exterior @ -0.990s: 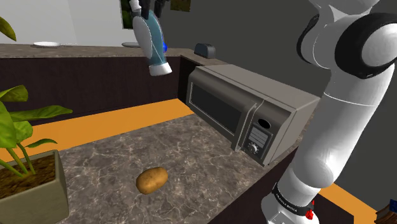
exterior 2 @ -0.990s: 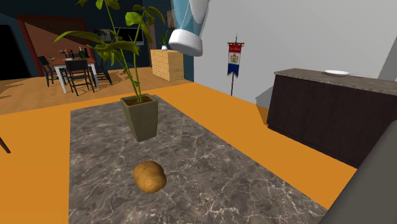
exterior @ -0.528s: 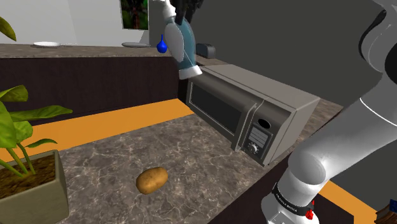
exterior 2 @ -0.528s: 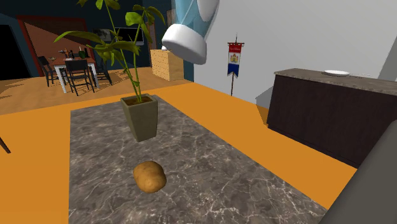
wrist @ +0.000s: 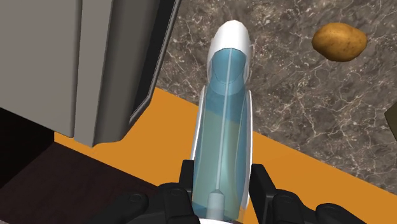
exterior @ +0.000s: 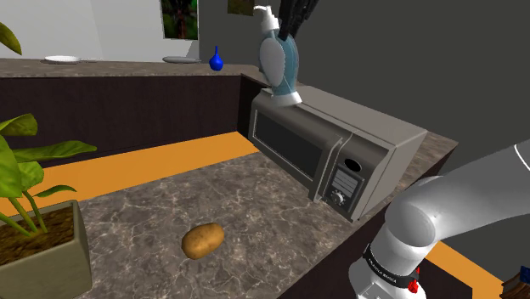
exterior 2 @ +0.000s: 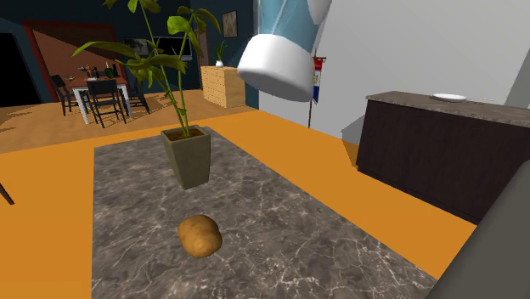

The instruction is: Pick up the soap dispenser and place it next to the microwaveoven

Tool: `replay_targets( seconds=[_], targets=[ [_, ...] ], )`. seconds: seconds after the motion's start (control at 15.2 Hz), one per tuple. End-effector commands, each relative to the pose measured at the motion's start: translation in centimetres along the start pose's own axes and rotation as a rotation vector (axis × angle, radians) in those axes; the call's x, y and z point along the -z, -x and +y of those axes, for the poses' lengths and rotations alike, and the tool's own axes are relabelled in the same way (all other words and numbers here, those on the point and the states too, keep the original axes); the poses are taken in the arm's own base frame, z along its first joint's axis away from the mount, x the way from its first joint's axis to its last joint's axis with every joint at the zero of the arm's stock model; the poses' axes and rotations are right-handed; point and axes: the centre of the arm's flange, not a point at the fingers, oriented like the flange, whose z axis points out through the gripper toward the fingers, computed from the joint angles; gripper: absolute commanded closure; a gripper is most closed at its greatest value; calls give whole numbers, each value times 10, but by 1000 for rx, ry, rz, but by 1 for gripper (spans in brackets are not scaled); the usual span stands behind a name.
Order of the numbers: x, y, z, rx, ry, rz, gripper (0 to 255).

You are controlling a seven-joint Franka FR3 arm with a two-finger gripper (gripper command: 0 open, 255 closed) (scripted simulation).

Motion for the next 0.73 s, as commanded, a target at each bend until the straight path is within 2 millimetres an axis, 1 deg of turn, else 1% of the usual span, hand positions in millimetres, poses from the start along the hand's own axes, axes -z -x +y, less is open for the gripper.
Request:
replay_targets(
  seconds=[0.0, 0.66],
  targets=[
    [4, 18, 20, 1, -1, 1, 255],
    [-45, 36, 12, 1, -1, 1, 255]
  ],
)
